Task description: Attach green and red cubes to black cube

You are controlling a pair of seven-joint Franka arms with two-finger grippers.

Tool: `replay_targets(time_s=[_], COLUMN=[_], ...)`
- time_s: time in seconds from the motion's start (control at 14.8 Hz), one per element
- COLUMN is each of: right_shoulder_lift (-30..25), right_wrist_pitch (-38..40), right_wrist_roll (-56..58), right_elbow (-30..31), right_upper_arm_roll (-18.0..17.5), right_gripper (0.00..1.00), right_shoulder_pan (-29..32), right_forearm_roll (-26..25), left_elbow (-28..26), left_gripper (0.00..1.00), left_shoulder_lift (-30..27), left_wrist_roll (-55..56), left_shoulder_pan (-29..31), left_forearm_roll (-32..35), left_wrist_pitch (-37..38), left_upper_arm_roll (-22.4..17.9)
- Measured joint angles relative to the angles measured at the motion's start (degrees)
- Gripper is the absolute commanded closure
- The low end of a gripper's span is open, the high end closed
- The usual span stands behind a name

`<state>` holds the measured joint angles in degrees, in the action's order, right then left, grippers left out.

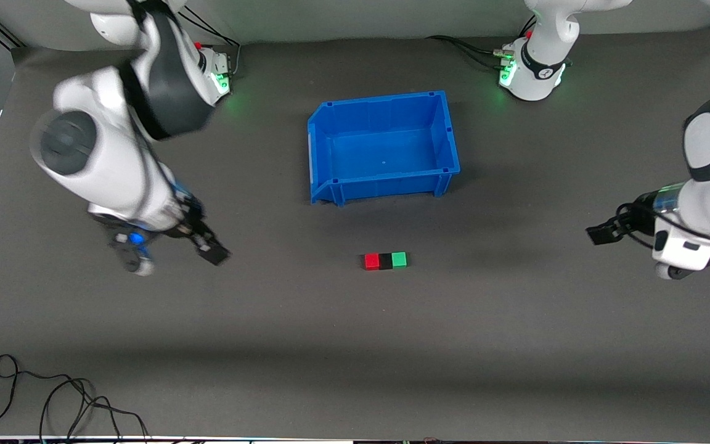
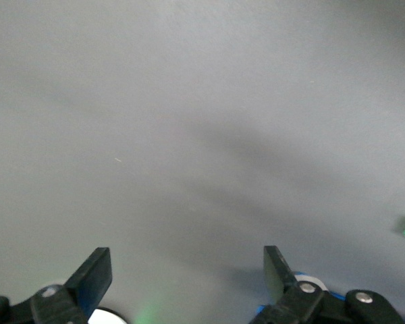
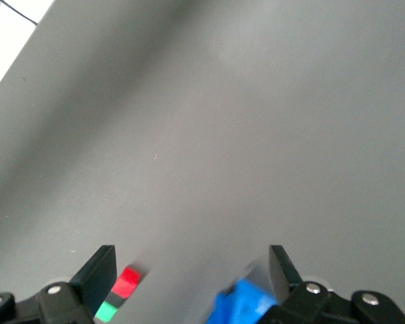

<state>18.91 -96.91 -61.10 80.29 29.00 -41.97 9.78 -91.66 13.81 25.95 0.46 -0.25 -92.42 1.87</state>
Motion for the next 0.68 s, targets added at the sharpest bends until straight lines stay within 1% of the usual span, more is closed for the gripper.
replay_targets(time_s=[0.07,0.14,0.34,0.54,0.61,0.68], right_shoulder_lift=[-2.4,-4.7,-10.7,-13.9,-14.5,-14.8], right_wrist_pitch=[0.3,0.5,2.7,3.7,3.8,3.8], right_wrist_roll=[4.6,9.3,22.4,35.6,40.3,45.1], right_elbow=[1.3,2.6,5.7,6.6,6.7,6.8], right_upper_arm_roll=[-1.5,-3.9,-13.0,-22.7,-25.1,-26.4], right_gripper=[0.00,0.00,0.00,0.00,0.00,0.00], right_shoulder_pan=[2.7,6.5,19.5,32.5,36.1,38.7], right_forearm_roll=[-1.1,-2.4,-6.7,-7.8,-7.8,-7.9], left_elbow=[0.0,0.1,0.0,0.0,0.0,-0.1], left_gripper=[0.00,0.00,0.00,0.00,0.00,0.00], left_shoulder_lift=[-1.0,-2.2,-6.5,-9.0,-9.1,-9.1], left_wrist_roll=[-2.4,-4.7,-9.6,-13.3,-13.8,-13.9], left_shoulder_pan=[0.6,1.3,2.7,2.2,1.7,1.2], left_forearm_roll=[0.4,0.6,0.7,1.1,1.7,2.2], left_wrist_pitch=[0.3,0.8,2.7,3.1,3.1,3.1], left_upper_arm_roll=[0.0,-0.1,-0.1,0.4,0.6,0.7])
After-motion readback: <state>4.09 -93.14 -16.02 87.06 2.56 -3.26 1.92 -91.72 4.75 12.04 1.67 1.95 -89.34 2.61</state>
